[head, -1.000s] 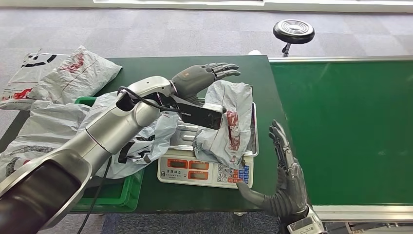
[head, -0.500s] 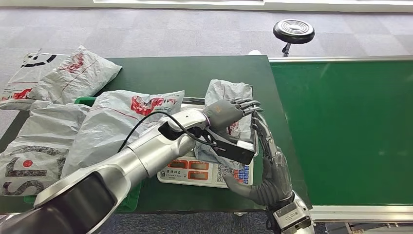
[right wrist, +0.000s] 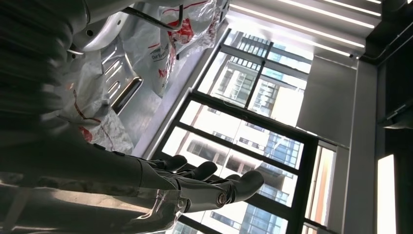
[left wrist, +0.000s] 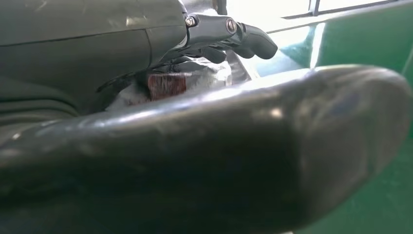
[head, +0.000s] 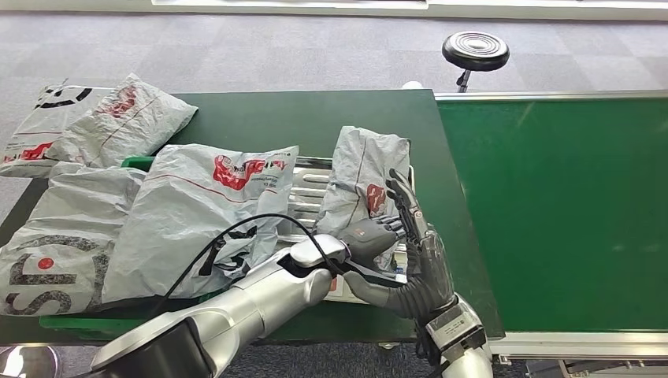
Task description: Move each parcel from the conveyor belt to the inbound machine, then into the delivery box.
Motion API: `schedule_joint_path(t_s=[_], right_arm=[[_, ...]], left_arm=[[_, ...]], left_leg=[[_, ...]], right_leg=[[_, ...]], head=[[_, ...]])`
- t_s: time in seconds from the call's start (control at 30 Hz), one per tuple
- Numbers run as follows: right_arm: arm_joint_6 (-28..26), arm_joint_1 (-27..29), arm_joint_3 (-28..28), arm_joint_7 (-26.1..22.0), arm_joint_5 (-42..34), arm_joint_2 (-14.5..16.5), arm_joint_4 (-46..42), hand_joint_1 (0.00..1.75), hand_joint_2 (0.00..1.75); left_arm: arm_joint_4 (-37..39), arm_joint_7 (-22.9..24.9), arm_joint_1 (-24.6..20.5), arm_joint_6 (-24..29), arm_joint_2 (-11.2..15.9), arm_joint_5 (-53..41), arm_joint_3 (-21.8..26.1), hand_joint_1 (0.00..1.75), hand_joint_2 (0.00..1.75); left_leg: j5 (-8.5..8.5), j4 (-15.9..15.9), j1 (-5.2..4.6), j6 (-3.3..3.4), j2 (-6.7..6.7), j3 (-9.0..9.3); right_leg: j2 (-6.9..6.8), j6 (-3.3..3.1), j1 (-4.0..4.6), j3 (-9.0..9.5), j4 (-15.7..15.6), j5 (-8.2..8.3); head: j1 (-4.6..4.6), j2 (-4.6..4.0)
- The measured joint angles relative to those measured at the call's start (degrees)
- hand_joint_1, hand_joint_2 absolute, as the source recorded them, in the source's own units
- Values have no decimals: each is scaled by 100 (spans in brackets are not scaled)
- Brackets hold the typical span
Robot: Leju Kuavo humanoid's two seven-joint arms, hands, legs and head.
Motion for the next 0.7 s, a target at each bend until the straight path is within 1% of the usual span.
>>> schedule_joint_path(t_s=[0.23, 0.37, 0.47, 0.5, 0.6, 0.63, 0.7], right_arm=[[80, -68, 53, -19, -27, 10, 110, 0, 175], [149, -203, 101, -13, -90, 31, 190, 0, 175], [193, -269, 128, -11, -116, 34, 248, 0, 175], [198, -282, 136, -12, -124, 34, 266, 0, 175], [208, -317, 151, -21, -158, 33, 325, 0, 175], [210, -324, 156, -27, -173, 32, 346, 0, 175], [221, -330, 167, -36, -196, 32, 385, 0, 175]], left_arm=[[151, 51, 152, 28, -50, -45, 72, 0, 0], [209, 130, 249, 38, -67, -190, 113, 0, 175], [236, 184, 286, 44, -68, -358, 113, 0, 175], [242, 188, 292, 45, -68, -391, 113, 24, 175], [256, 186, 305, 57, -67, -487, 113, 155, 175], [260, 175, 309, 75, -66, -526, 114, 175, 175], [264, 144, 314, 129, -59, -583, 124, 175, 175]], left_leg=[[0, 0, 0, 0, -1, 0], [0, 0, 0, 0, 0, 2], [0, 0, 1, 0, -1, 3], [0, 0, 1, 0, -1, 3], [0, 0, 1, 0, -3, 4], [0, 0, 1, 0, -3, 4], [0, 0, 1, 0, -3, 4]], right_leg=[[0, 1, 0, 1, 0, -1], [1, 1, 1, 3, 0, -1], [-1, 1, 1, 5, 0, -1], [-1, 1, 1, 6, 0, -1], [-1, 1, 1, 7, 0, -1], [-1, 1, 1, 7, 0, -1], [-1, 1, 1, 8, 0, -1]], head=[[-1, 0], [-1, 0], [-1, 0], [-1, 0], [-1, 0], [-1, 0], [-1, 0]])
